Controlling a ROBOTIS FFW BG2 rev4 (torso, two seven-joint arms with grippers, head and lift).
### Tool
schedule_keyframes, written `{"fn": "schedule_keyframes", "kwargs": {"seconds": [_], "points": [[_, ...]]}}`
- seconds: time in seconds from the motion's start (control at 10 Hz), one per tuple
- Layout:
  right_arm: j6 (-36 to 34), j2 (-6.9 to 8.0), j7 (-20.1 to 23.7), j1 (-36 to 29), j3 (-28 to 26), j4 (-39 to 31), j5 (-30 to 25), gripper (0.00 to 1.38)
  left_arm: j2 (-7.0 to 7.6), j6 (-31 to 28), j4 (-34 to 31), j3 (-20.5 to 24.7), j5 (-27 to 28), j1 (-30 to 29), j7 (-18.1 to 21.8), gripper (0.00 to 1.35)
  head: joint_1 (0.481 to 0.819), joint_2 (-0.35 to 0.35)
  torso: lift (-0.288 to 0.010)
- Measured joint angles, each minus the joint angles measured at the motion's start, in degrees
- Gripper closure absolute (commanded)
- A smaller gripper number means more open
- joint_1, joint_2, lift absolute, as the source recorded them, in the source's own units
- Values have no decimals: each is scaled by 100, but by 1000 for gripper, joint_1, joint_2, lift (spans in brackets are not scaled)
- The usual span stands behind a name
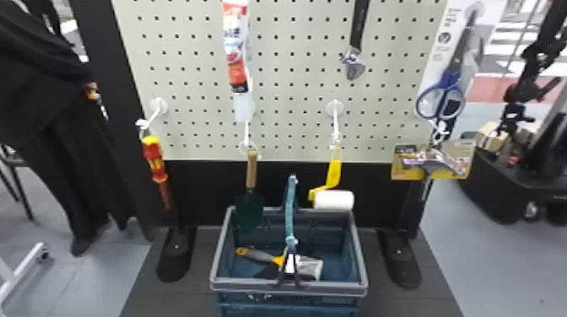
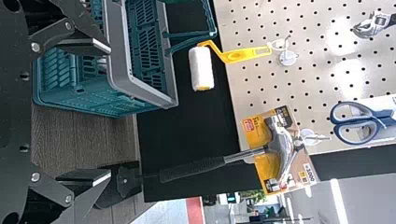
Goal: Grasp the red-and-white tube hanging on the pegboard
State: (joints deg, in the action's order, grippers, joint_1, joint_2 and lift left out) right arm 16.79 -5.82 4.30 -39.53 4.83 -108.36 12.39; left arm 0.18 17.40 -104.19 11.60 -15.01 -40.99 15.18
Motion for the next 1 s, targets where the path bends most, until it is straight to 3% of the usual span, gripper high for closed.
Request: {"fn": "schedule_keyframes", "kwargs": {"seconds": [0.7,1.0], "points": [[0,2,0,0,0,40,9,344,0,-3,-10,-20,-2,13,1,157,549,0,-100],[0,2,0,0,0,49,11,344,0,-528,-364,-110,-66,271,271,157,549,0,-100]]}}
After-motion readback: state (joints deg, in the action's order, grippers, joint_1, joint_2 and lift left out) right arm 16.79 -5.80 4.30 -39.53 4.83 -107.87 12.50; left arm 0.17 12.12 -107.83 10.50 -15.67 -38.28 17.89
